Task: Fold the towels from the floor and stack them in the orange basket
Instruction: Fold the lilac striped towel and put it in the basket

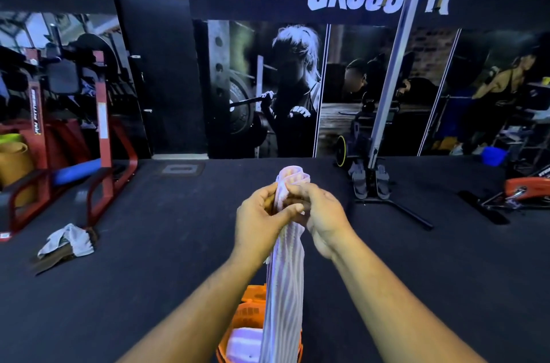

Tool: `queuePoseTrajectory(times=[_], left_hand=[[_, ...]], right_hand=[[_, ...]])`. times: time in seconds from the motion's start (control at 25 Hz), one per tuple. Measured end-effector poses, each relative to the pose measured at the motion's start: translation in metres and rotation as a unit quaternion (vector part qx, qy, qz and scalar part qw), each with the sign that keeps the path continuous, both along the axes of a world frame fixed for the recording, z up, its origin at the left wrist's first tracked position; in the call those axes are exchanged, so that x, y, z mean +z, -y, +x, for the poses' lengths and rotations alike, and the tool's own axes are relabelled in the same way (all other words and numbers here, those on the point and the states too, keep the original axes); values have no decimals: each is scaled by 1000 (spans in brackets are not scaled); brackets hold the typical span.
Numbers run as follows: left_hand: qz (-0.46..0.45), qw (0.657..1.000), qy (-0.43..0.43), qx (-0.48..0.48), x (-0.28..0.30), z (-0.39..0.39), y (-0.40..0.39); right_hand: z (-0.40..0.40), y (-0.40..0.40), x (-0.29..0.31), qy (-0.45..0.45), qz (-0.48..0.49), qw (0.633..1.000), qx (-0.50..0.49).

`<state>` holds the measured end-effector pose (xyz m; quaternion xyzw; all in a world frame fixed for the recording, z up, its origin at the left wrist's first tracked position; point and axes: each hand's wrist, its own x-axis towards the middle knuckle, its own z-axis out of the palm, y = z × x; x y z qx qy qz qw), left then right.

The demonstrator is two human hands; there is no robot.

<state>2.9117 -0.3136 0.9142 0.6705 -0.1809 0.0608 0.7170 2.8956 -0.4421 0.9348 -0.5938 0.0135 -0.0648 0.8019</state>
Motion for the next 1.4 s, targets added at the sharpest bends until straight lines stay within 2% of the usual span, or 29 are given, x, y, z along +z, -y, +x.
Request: queuePoseTrajectory(times=[0.08, 0.16, 0.24, 0.28, 0.4, 0.48, 0.6, 0.68, 0.8, 1.0, 1.08, 1.2, 1.32, 1.4], left_hand=[[18, 999, 6, 29, 1, 9, -6], [43, 998, 9, 33, 3, 21, -14], [61, 998, 19, 13, 9, 29, -23], [64, 998, 25, 0, 13, 33, -26], [75, 996, 34, -34, 23, 47, -36], [81, 995, 26, -42, 28, 59, -45], [87, 995, 23, -32, 33, 74, -59], [97, 995, 29, -27, 35, 79, -64], [102, 993, 32, -42, 38, 77, -57], [109, 992, 46, -35, 44, 79, -58], [139, 989, 43, -15, 42, 86, -67], [148, 988, 35, 17, 43, 94, -72], [128, 990, 45, 27, 57, 98, -65], [123, 991, 56, 17, 64, 96, -60]], right_hand=[[-1, 4, 4, 1, -26, 999, 24], [6, 17, -1, 61, -148, 987, -10], [20, 41, -10, 148, -326, 927, -112], [25, 54, -13, 167, -413, 887, -120], [39, 85, -14, 143, -624, 768, -3], [45, 97, -8, 127, -696, 707, -5], [47, 107, 8, 123, -747, 649, -78], [46, 107, 17, 190, -728, 650, -105], [43, 93, 25, 246, -699, 668, -65], [45, 94, 18, 183, -740, 645, -48], [43, 102, 25, 172, -735, 654, -45], [40, 103, 39, 242, -655, 712, -72], [48, 100, 51, 206, -578, 787, -65], [53, 100, 50, 221, -503, 833, -70]])
